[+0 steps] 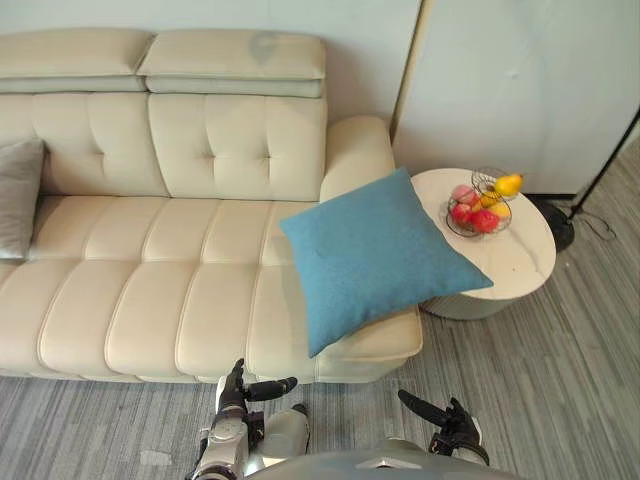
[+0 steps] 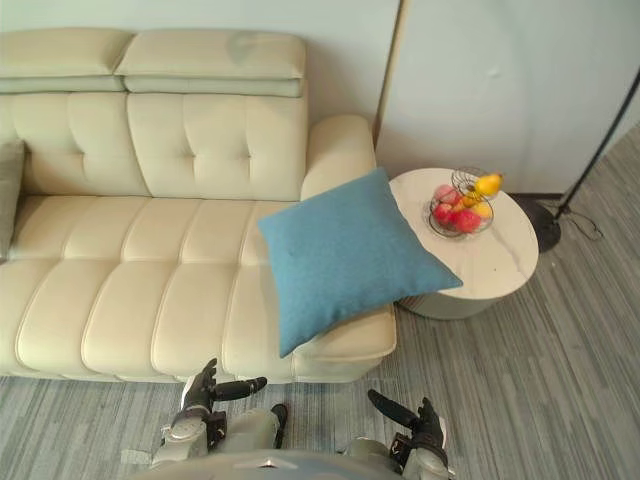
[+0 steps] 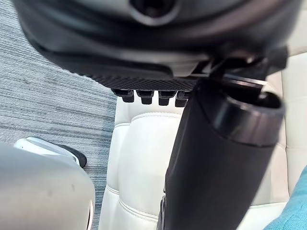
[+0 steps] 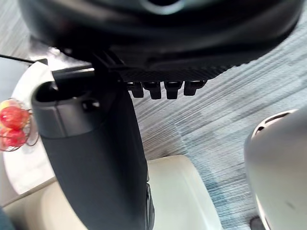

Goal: Pick up cushions and gather them together orderly.

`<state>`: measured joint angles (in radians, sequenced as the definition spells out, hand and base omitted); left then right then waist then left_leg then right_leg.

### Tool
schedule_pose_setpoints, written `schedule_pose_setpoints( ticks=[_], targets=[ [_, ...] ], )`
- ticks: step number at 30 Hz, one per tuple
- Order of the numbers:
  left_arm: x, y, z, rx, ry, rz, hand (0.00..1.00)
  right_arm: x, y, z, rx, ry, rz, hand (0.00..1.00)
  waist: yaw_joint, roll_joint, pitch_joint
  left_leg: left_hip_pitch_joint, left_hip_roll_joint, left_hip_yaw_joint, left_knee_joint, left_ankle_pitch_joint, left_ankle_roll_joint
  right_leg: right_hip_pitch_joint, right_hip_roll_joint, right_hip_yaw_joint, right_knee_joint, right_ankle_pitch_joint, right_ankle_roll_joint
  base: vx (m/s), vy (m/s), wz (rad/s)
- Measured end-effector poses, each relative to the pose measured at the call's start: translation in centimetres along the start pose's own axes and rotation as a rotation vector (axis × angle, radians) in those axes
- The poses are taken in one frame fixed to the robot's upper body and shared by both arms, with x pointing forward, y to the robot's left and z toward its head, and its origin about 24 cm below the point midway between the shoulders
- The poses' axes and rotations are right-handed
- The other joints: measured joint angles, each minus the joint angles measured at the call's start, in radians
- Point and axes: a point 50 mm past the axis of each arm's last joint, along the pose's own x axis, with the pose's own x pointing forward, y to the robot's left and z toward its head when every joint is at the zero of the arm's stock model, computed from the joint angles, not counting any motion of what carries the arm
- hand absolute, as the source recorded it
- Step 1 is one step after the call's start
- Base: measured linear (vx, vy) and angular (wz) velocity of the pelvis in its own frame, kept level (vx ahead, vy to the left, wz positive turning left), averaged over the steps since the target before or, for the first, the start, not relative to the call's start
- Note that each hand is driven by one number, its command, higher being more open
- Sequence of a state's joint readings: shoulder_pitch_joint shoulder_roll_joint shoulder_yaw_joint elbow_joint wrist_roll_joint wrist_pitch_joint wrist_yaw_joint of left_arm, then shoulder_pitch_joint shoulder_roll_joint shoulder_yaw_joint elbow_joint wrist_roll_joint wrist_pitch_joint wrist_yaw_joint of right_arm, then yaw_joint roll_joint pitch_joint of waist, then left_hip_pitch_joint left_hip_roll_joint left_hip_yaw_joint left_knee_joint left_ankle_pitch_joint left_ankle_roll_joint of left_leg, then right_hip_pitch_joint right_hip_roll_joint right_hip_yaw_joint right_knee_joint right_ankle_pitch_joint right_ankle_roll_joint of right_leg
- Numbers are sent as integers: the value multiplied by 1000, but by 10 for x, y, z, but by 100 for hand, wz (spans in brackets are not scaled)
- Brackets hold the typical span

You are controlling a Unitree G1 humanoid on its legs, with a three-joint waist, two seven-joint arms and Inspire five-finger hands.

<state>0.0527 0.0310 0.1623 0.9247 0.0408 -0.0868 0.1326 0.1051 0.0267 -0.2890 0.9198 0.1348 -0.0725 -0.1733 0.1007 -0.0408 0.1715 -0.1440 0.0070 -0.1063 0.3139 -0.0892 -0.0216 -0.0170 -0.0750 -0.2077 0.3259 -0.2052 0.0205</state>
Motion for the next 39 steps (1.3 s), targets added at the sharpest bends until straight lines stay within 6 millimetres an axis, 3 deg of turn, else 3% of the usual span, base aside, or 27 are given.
schedule_pose_setpoints(
  ticks=[2, 5, 7, 10, 13, 15, 18, 20, 21, 25, 27, 29, 31, 34, 39],
  targets=[
    [2, -4, 1, 40, 7, -23, 100, -1, 4, -1, 12, 1, 2, 100, -16, 2, 0, 30, 66, 157, -23, -27, 12, 40, 4, -39, -48, 9, 9, 47, -101, 49],
    [1, -5, -3, 46, 20, -31, 100, -1, 2, -3, 10, 11, 0, 100, -17, 12, -8, 69, 59, 180, -93, 10, -15, 48, -9, -36, -55, 10, 13, 20, -8, 9],
    [-1, -2, -8, 50, 34, -24, 100, -2, 3, -5, 9, 20, 4, 100, -21, 3, -17, 110, 36, 201, -171, 42, -3, 53, -30, -20, -68, 16, 22, 29, 91, -18],
    [-1, 1, -10, 56, 38, -18, 100, -3, 7, -7, -7, 27, 13, 100, -19, -12, -24, 151, 17, 238, -206, 41, 3, 54, -52, 13, -44, 10, 44, 40, 114, -28],
    [-1, 3, -12, 62, 49, -16, 100, -3, 8, -6, -18, 25, 18, 100, -20, -16, -20, 179, 11, 254, -201, 17, 17, 16, -74, 33, 88, 3, 60, -4, 90, -19],
    [-1, 5, -13, 65, 53, -12, 100, -4, 3, -11, -23, 35, 8, 100, -24, -15, -24, 200, 18, 242, -180, 1, 29, -49, -79, 72, 253, 8, 70, 57, 65, 11],
    [-1, 5, -13, 65, 53, -8, 100, -5, 1, -13, -26, 42, 2, 100, -25, -15, -27, 195, 35, 212, -145, -20, 16, -50, -74, 116, 199, -15, 50, 50, -39, 27],
    [-1, 7, -13, 67, 53, -5, 100, -5, 1, -15, -28, 47, 2, 100, -26, -23, -33, 181, 36, 204, -125, -29, 1, -48, -78, 140, 110, 18, 60, 43, -119, 16],
    [-1, 9, -14, 71, 58, 0, 100, -6, 1, -19, -34, 61, 5, 100, -26, -40, -50, 162, 32, 197, -109, -39, -11, -38, -87, 151, 66, 34, 73, 99, -211, 7],
    [-4, 1, -24, 60, 98, -17, 100, -4, -14, -19, -41, 66, -39, 100, -31, 11, -88, 183, 77, 183, -151, -22, -48, 12, -34, 129, -42, 28, 61, 118, -194, 5],
    [-5, -1, -26, 55, 103, -19, 100, -4, -19, -18, -54, 66, -55, 100, -31, 18, -92, 206, 85, 178, -176, -16, -58, 40, -20, 120, -66, 33, 54, 79, -125, 8],
    [-5, 0, -26, 56, 103, -17, 100, -2, -22, -3, -56, 8, -58, 100, -31, 17, -95, 217, 98, 178, -207, -4, -69, 56, -3, 116, -97, 43, 43, 31, -67, 0],
    [-5, 3, -26, 52, 102, -10, 100, -1, -34, 33, -90, -148, -80, 100, -38, 14, -99, 223, 98, 177, -237, 10, -69, 58, 1, 116, -126, 57, 41, 48, -5, 1],
    [-5, 6, -27, 47, 104, -3, 100, -2, -50, 59, -96, -248, -128, 100, -46, 7, -100, 233, 90, 176, -257, 19, -63, 70, 0, 113, -146, 64, 45, 21, 19, 4],
    [-7, 19, -25, 35, 72, 29, 100, -18, -102, 122, -118, -488, -298, 100, -61, -3, -108, 232, 63, 168, -280, 29, -47, 74, -21, 111, -173, 73, 55, 14, 56, 5]
  ],
)
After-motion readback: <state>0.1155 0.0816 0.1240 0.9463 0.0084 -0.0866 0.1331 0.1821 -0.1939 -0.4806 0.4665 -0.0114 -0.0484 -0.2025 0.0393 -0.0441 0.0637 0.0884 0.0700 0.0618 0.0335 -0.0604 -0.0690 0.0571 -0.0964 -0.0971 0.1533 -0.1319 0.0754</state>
